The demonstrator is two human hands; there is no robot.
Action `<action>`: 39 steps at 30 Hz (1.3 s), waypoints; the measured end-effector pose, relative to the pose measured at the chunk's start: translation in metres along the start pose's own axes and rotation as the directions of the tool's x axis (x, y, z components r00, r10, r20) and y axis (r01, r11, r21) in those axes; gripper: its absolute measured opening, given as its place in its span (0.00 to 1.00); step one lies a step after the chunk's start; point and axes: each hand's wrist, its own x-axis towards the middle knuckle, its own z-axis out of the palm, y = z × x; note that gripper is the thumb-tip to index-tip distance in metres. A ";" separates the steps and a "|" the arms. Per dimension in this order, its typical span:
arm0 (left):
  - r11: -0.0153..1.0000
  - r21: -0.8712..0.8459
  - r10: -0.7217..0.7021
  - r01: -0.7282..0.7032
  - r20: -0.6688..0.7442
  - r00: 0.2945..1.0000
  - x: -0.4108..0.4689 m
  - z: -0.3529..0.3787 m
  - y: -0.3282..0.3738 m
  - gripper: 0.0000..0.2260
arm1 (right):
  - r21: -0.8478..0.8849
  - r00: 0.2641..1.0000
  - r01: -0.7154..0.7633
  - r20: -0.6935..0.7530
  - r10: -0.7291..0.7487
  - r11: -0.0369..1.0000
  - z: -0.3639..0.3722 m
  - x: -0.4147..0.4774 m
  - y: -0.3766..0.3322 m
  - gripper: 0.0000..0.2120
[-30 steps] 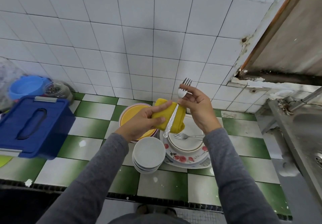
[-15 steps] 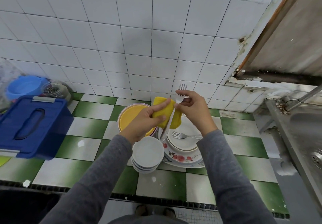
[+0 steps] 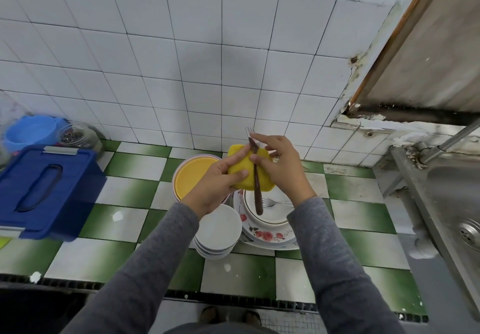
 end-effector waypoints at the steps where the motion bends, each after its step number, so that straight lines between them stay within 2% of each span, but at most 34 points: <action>1: 1.000 -0.007 -0.003 0.003 -0.002 1.000 -0.001 0.000 0.001 0.23 | 0.038 1.000 -0.015 0.006 0.014 0.999 0.000 -0.001 0.001 0.23; 5: 1.000 0.000 -0.021 0.022 0.026 0.999 -0.002 -0.003 0.003 0.23 | 0.271 0.997 -0.080 0.024 0.076 0.959 -0.001 -0.003 0.006 0.21; 10: 0.996 0.072 -0.055 0.048 0.093 0.994 -0.004 -0.008 0.007 0.22 | 0.543 0.988 -0.122 -0.017 0.156 0.831 0.001 0.001 0.009 0.20; 16: 0.986 0.119 -0.133 0.117 0.138 0.981 -0.007 -0.011 0.008 0.22 | 0.696 0.951 -0.076 -0.165 0.262 0.714 -0.004 0.011 0.006 0.19; 22: 0.991 0.094 -0.109 0.098 0.120 0.987 -0.004 -0.008 0.010 0.21 | 0.705 0.958 -0.107 -0.114 0.262 0.701 0.001 0.007 0.009 0.19; 27: 0.978 0.146 -0.172 0.150 0.159 0.972 -0.005 -0.011 0.008 0.21 | 0.687 0.953 -0.094 -0.147 0.263 0.721 -0.005 0.011 0.007 0.19; 33: 0.987 0.110 -0.131 0.118 0.118 0.984 -0.002 -0.009 0.010 0.21 | 0.695 0.959 -0.100 -0.123 0.254 0.712 0.000 0.009 0.008 0.18; 39: 0.969 0.182 -0.198 0.168 0.159 0.967 -0.005 -0.012 0.011 0.21 | 0.719 0.948 -0.078 -0.162 0.275 0.691 -0.003 0.014 0.006 0.18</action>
